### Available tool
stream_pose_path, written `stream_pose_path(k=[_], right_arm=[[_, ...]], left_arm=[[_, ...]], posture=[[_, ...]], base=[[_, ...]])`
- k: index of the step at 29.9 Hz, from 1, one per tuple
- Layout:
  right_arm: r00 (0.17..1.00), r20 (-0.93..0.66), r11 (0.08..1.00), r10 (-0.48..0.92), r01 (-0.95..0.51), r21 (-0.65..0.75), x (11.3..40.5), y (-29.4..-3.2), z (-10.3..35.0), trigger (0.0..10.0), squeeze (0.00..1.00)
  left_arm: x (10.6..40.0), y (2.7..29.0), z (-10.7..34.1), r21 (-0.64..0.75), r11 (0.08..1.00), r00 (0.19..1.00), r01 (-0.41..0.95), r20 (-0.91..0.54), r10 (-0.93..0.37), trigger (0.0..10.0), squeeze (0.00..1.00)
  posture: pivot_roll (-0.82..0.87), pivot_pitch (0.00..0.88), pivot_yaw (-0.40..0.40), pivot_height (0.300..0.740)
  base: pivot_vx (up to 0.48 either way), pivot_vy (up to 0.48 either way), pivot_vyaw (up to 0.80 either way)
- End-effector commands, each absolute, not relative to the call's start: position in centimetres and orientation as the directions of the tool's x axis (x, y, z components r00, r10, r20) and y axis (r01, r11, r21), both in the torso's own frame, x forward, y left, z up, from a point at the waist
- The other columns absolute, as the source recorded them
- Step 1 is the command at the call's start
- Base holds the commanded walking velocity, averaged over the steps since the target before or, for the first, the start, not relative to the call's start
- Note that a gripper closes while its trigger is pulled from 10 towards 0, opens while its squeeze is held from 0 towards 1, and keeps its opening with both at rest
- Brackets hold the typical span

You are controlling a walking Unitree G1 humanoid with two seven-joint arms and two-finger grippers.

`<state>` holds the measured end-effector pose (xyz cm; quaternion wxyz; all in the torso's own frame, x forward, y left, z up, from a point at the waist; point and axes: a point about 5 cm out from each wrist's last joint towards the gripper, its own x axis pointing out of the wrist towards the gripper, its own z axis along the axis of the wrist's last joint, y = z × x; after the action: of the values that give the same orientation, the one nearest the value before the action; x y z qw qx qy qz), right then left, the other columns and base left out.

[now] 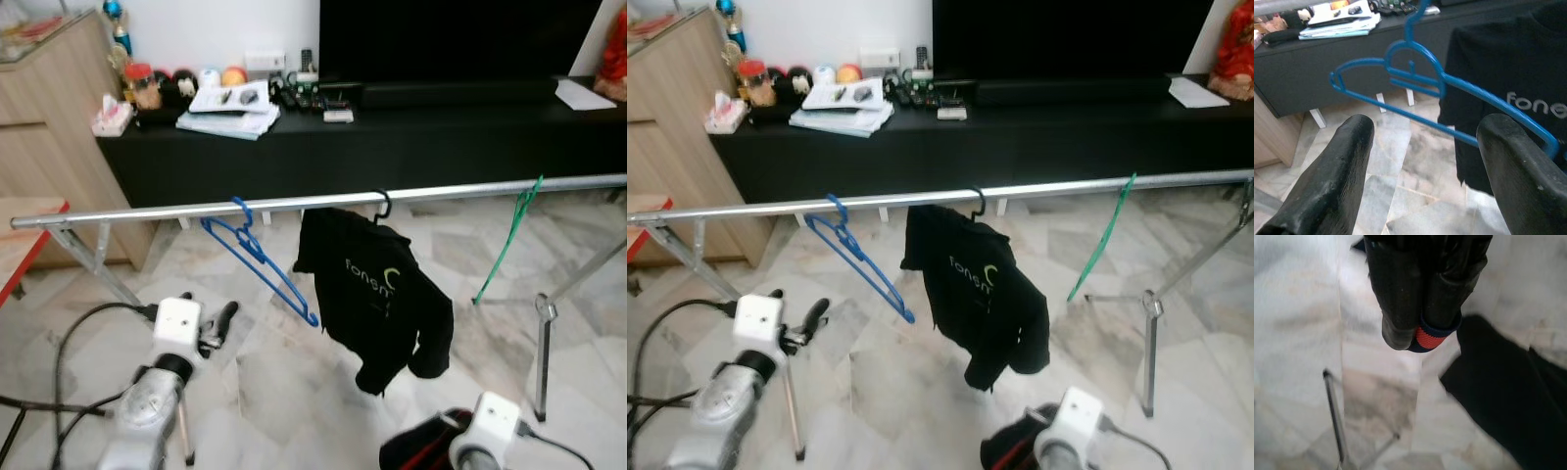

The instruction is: Hang hanger

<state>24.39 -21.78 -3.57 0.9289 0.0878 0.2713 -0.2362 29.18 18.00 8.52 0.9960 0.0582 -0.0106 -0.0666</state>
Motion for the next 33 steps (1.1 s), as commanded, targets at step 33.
stream_pose_path(k=[33], right_arm=[[0.74,-0.561,0.877,-0.373,0.477,0.047,24.3,-20.8,-3.9,10.0,0.0]], left_arm=[[28.7,18.7,10.0,0.025,0.986,0.985,0.165,0.052,-0.167,10.0,0.0]], posture=[[-0.04,0.062,0.023,0.74]], base=[[0.098,0.0,0.0]])
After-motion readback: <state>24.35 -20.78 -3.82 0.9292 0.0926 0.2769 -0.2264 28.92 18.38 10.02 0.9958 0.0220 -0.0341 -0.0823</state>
